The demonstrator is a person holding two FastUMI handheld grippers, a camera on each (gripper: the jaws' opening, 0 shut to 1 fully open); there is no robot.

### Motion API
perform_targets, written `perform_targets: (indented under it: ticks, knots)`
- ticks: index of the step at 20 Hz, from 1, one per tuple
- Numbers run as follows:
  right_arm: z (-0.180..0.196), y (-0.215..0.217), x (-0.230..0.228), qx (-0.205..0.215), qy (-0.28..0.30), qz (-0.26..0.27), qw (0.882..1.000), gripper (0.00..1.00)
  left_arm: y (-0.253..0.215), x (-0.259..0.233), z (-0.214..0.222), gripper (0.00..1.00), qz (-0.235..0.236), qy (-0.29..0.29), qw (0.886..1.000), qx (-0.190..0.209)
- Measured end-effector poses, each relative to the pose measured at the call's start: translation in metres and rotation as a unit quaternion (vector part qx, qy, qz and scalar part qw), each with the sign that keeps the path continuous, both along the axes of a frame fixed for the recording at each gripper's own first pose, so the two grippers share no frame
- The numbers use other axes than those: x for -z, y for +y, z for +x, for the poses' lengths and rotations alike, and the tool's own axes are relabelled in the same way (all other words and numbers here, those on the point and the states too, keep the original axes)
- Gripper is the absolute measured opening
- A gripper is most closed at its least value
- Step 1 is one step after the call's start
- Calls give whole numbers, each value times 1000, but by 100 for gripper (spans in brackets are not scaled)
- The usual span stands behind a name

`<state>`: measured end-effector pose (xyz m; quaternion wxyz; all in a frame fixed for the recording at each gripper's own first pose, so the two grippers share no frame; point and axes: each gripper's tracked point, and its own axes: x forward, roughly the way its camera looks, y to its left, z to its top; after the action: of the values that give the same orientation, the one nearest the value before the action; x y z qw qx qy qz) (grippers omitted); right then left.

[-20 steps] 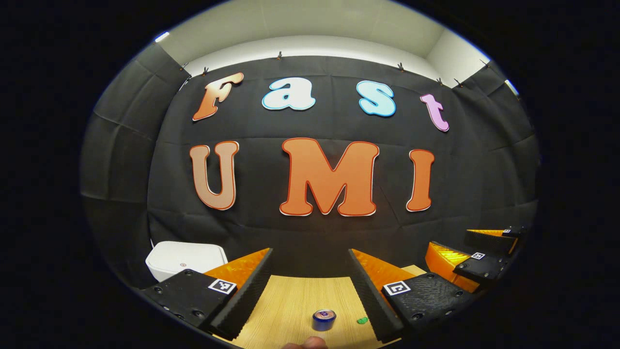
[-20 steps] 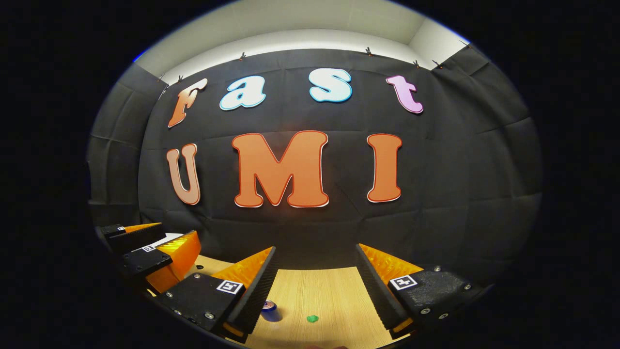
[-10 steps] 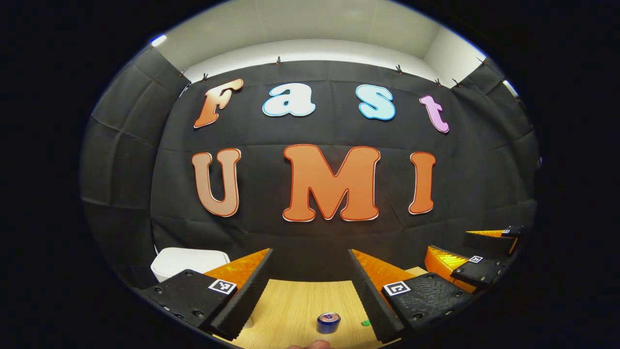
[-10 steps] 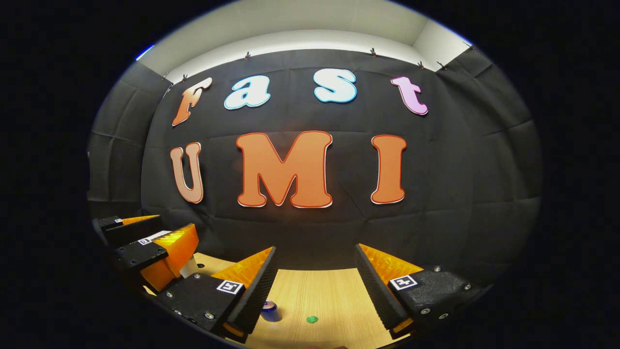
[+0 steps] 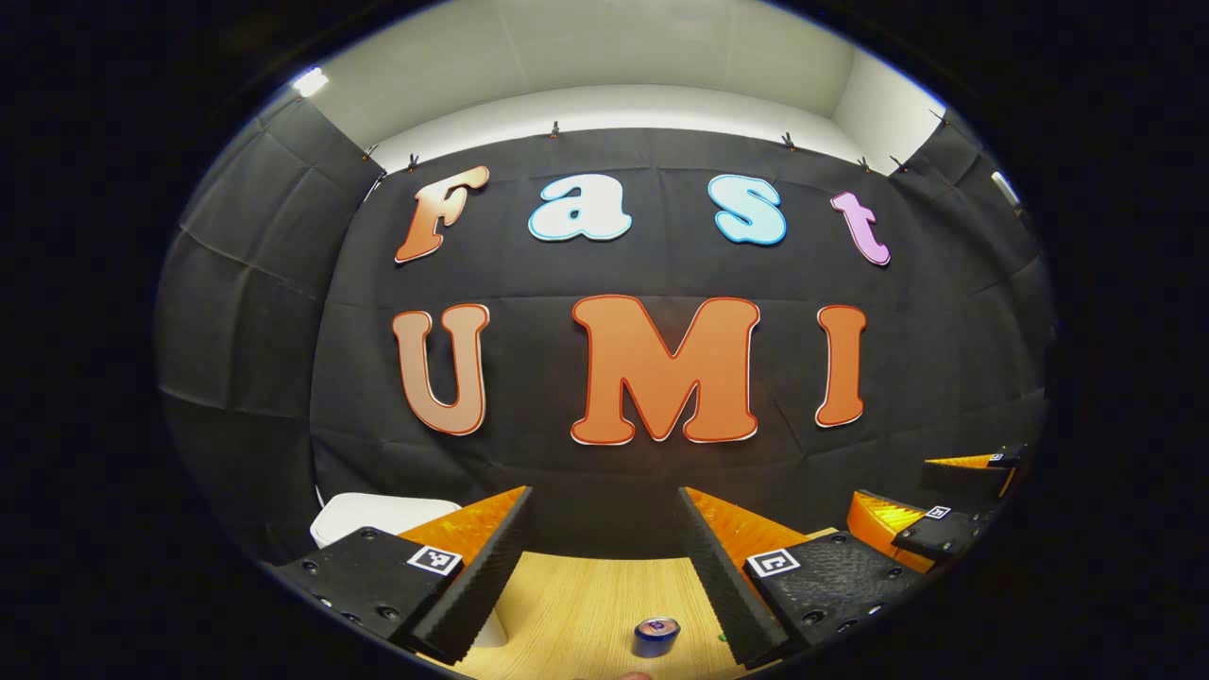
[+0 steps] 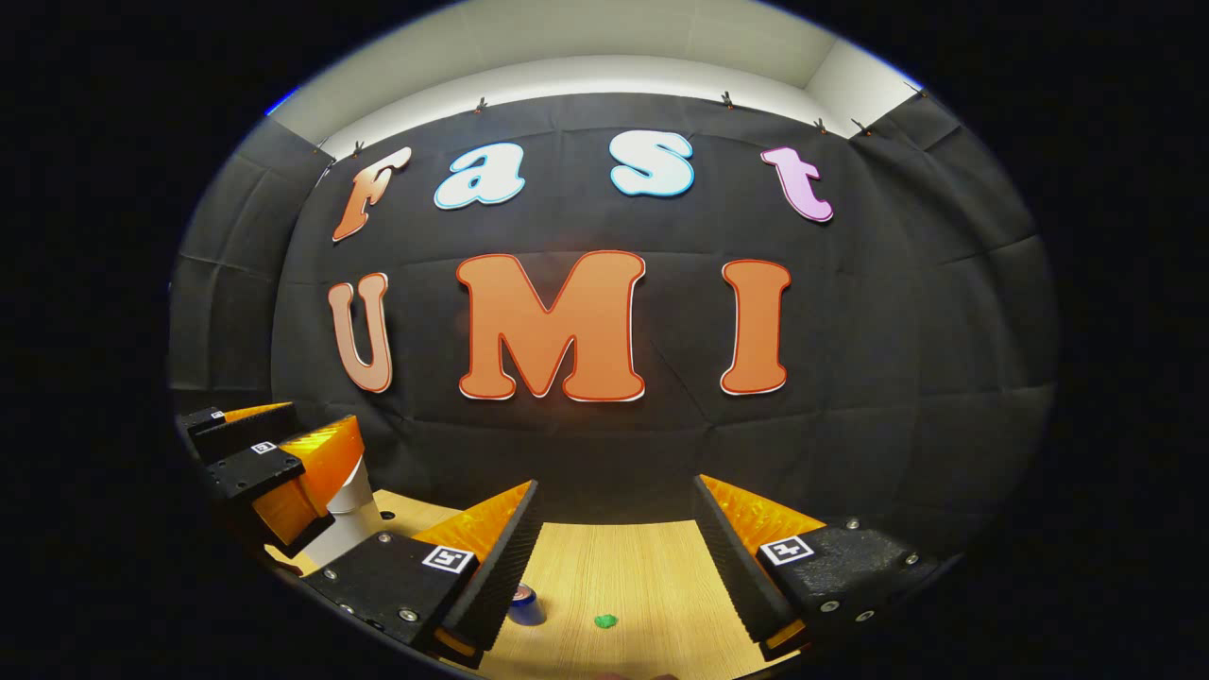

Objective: Press the lid of the desktop garbage bin to open it, pick up the crumpled paper on the desktop and throw it into the bin, then pick up the pop can on the desktop and drop it into the bin, and finally close the garbage bin lid.

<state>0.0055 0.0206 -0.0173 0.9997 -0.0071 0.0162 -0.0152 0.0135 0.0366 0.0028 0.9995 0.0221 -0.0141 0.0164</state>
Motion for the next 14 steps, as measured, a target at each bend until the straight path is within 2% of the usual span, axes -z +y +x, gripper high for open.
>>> perform_targets:
  ticks: [7,12,14]
  knots:
    - [6,3,10,-4,10,6,1000,94,-5,13,5,90,-6,24,999,23]
    - [10,5,20,-7,21,4,1000,94,11,17,7,90,-6,31,999,6]
    - [13,7,23,-10,25,3,1000,94,30,10,9,90,8,21,999,-25]
